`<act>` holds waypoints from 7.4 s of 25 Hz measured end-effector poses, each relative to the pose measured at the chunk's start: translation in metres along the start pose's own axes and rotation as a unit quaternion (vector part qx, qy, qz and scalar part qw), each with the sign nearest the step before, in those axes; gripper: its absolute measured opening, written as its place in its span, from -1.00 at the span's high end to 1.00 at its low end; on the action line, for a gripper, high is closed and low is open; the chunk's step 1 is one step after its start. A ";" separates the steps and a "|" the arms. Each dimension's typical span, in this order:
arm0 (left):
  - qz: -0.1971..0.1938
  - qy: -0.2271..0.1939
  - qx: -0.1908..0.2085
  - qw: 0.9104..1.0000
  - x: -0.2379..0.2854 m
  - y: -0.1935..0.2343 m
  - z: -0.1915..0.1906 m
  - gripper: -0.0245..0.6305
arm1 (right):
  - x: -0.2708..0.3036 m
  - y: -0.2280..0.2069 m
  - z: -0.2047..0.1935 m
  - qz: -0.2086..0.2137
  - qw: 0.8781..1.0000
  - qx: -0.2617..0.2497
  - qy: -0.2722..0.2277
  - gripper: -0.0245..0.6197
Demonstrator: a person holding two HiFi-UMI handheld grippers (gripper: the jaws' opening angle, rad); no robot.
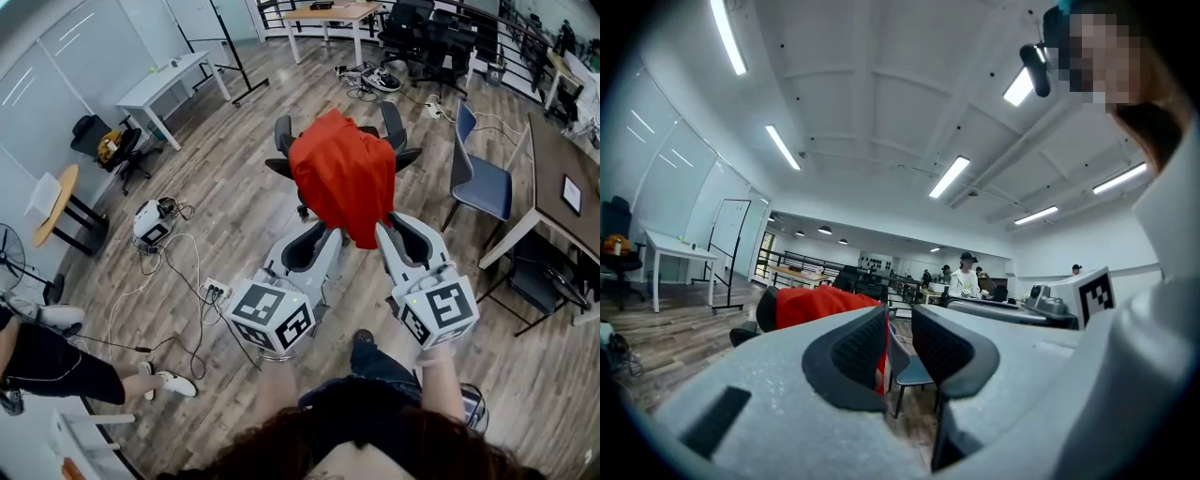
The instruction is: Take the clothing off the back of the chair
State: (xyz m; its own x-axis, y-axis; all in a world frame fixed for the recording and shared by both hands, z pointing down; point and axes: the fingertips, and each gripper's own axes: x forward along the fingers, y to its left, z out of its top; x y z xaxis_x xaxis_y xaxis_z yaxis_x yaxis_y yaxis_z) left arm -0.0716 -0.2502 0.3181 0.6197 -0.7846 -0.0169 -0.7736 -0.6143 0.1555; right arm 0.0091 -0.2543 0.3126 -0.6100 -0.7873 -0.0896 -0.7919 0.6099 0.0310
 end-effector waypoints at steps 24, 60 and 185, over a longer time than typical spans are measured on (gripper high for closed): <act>0.082 0.021 -0.055 0.995 0.066 0.101 -0.013 0.19 | 0.072 -0.096 -0.046 -0.004 0.998 0.019 0.057 0.30; 0.006 0.081 -0.146 0.986 0.135 0.130 -0.075 0.07 | 0.149 -0.093 -0.119 0.083 0.982 0.108 0.131 0.20; -0.068 -0.007 0.001 0.998 -0.170 -0.202 -0.015 0.63 | -0.204 0.148 0.021 0.144 0.988 0.033 0.051 0.67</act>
State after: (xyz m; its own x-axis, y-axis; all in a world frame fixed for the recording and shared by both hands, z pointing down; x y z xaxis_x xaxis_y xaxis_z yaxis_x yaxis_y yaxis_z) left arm -0.0183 0.0084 0.3039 0.7164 -0.6957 -0.0523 -0.6834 -0.7149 0.1480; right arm 0.0172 -0.0013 0.3150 -0.8117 -0.5839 0.0137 -0.5841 0.8113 -0.0256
